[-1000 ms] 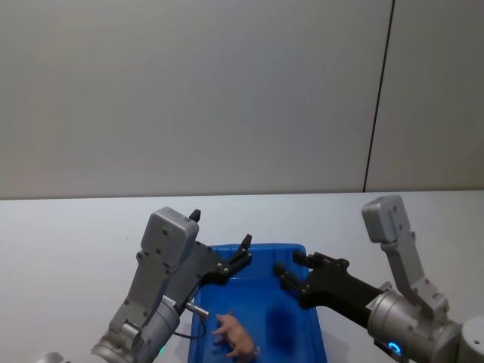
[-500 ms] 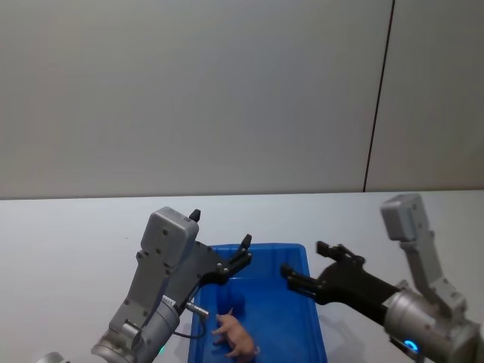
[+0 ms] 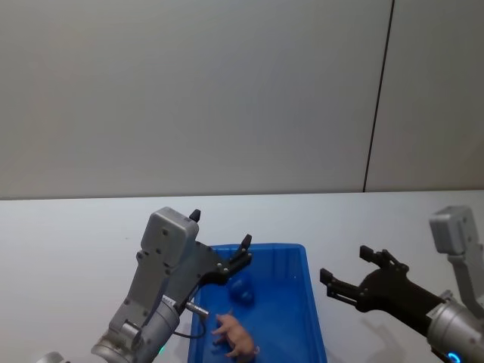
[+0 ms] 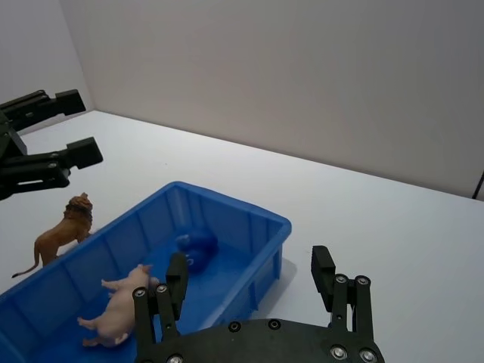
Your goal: Pick up the two dolls from the table and place them into the box.
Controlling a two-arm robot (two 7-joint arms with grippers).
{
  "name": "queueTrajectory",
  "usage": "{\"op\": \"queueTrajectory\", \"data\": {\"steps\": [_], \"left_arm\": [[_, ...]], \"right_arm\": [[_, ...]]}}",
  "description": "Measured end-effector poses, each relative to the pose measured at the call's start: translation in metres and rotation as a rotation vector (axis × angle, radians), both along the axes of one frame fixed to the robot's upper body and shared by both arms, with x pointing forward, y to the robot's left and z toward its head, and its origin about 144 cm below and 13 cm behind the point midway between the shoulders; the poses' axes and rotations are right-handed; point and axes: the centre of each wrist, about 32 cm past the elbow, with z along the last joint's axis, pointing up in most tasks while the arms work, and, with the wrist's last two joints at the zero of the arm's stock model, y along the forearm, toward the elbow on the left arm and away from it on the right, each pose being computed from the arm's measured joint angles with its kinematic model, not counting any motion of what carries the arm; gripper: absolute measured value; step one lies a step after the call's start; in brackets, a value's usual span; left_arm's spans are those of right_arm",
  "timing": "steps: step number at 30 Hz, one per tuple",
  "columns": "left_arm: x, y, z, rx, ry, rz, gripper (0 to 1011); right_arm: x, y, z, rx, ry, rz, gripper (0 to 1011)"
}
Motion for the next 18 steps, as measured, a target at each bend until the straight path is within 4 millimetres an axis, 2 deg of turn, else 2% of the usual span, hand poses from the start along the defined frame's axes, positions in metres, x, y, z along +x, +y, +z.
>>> {"op": "queueTrajectory", "data": {"steps": [9,18], "left_arm": [[-0.001,0.003,-0.001,0.007,0.001,0.005,1002],[-0.009,0.016,-0.001,0.037,0.009,0.054,1002]], "right_arm": [[-0.006,-0.012,-0.002,-0.009,-0.008,-0.02,1003],[-0.009,-0.017,-0.003,-0.014,-0.013,-0.029,1003]]}}
